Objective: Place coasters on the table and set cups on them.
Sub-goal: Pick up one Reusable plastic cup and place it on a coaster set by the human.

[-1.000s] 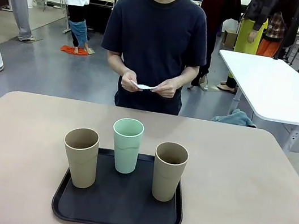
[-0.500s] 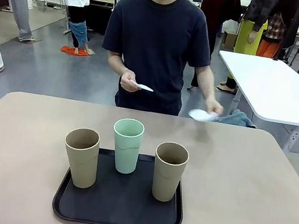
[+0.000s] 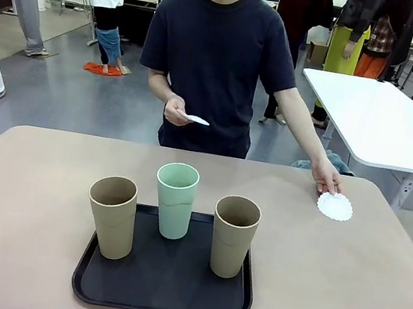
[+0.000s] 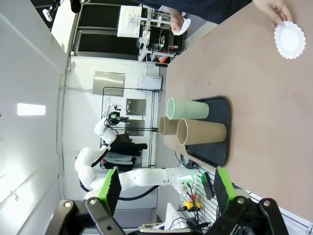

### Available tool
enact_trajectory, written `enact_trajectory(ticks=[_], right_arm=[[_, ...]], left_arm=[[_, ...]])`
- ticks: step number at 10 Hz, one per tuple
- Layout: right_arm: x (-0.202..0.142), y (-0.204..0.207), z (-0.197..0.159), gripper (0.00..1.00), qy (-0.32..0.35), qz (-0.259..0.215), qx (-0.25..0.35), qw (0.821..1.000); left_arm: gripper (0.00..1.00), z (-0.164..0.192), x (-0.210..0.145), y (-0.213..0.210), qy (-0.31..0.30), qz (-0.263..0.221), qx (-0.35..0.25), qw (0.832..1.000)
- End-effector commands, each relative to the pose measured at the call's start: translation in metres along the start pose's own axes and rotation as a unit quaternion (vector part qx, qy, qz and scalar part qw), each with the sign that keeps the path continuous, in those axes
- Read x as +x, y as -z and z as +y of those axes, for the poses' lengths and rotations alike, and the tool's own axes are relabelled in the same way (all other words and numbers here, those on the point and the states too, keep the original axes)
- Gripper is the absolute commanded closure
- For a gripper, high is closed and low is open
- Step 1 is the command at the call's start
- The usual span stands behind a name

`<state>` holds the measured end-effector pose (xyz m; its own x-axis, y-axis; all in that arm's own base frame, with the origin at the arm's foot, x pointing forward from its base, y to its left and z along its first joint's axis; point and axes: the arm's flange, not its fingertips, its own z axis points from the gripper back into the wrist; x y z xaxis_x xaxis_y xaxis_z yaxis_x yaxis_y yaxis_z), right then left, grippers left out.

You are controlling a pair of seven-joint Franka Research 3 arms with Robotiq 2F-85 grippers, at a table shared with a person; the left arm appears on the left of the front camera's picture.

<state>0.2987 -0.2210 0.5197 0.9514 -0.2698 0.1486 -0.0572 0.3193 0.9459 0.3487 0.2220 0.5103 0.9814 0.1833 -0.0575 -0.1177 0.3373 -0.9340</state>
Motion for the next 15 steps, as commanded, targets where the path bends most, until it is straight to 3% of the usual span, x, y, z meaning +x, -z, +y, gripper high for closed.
enact_trajectory(ticks=[1,15], right_arm=[[0.0004,-0.0012,0.002,0.0,0.003,-0.003,0.01,1.0],[0.0004,-0.0012,0.002,0.0,0.003,-0.003,0.01,1.0]], left_arm=[[0.0,-0.001,0.0012,0.0,0.002,-0.009,-0.002,1.0],[0.0,-0.001,0.0012,0.0,0.002,-0.009,-0.002,1.0]])
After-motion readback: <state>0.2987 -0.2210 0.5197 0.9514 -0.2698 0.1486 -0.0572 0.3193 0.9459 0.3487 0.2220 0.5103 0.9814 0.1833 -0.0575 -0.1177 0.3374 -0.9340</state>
